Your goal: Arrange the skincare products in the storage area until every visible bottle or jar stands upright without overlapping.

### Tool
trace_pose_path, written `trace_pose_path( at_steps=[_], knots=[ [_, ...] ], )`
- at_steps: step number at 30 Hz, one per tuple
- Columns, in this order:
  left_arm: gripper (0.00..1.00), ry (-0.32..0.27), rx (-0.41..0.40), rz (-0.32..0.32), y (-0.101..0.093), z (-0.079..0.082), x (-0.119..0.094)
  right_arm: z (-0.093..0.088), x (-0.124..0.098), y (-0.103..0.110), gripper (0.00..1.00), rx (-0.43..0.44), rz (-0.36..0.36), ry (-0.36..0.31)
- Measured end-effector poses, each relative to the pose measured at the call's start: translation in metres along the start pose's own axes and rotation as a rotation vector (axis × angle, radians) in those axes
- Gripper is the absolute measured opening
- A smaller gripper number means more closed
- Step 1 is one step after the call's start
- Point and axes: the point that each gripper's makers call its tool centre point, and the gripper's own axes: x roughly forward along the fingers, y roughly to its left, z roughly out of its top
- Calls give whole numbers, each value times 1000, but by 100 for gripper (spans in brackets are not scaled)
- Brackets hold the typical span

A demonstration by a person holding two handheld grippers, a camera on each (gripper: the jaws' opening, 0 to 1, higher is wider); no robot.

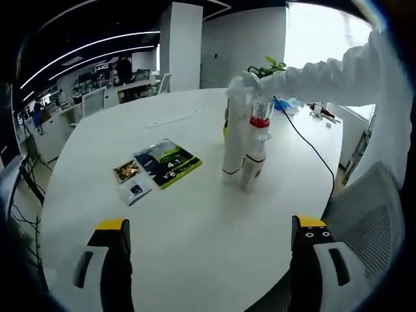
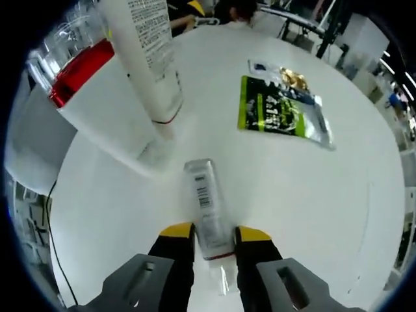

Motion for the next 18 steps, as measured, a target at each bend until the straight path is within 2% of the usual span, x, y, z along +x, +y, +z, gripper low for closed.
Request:
trace_pose_path(
  at_steps=[4, 7, 9, 11, 13, 18],
  knots=[
    [98, -1, 7, -4, -1, 1, 0, -1, 0, 0, 14, 0, -24, 16],
    [97, -4, 13, -5, -2, 3, -1, 1, -2, 4, 13, 23, -81, 6],
    [97, -7, 20, -10, -4, 4, -1, -1, -3, 10, 13, 57, -75, 4],
    [97, -11, 22, -13, -5, 6, 0, -4, -5, 17, 13, 39, -88, 22],
    [96, -13, 31, -8, -5, 8, 0, -7, -11, 20, 13, 45, -111, 43],
    [94, -12, 66, -9, -9, 12, -3, -8, -31, 26, 13, 79, -174, 38]
  ],
)
